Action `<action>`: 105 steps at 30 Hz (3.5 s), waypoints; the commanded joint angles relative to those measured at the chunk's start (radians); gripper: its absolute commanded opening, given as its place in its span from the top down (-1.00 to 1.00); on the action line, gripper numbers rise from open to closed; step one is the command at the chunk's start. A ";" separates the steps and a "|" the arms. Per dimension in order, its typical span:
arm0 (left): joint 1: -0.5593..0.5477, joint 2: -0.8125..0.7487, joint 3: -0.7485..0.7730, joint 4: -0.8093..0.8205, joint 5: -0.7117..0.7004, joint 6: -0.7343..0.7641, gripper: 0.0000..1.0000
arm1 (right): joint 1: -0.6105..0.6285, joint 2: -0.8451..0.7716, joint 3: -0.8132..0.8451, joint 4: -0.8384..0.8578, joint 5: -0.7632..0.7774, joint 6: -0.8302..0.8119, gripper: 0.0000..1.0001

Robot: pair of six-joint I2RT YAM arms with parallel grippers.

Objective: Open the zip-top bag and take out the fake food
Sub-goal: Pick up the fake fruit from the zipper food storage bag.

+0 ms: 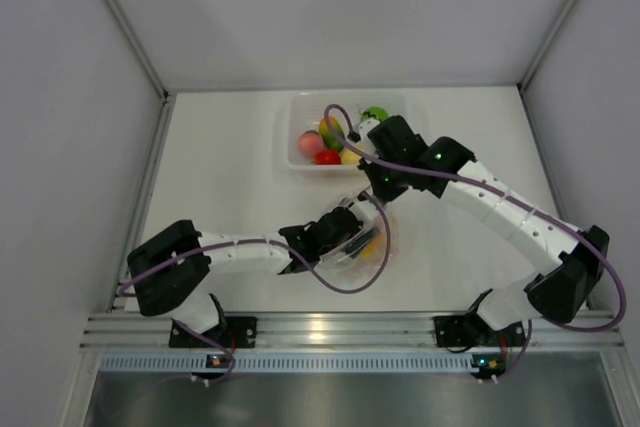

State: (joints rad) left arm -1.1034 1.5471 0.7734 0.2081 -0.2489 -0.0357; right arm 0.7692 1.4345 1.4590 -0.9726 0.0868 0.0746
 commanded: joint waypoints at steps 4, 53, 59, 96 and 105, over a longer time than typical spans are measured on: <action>-0.067 0.016 0.032 0.076 -0.220 -0.045 1.00 | -0.108 0.000 0.014 0.097 0.409 0.007 1.00; 0.027 -0.073 0.003 0.208 -0.144 -0.400 1.00 | -0.157 -0.083 -0.218 0.219 0.449 0.096 1.00; 0.030 -0.071 -0.043 0.309 0.221 -0.225 1.00 | -0.176 -0.106 -0.207 0.261 0.407 0.073 1.00; 0.030 -0.088 -0.069 0.323 0.588 -0.023 1.00 | -0.183 -0.083 -0.106 0.336 0.220 0.021 1.00; 0.017 -0.156 -0.077 0.329 0.213 -0.029 1.00 | -0.188 0.006 -0.057 0.232 0.067 0.042 1.00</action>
State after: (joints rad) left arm -1.0435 1.4933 0.7101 0.4213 0.0566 -0.1196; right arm 0.6724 1.4033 1.3579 -0.8078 -0.0444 0.1696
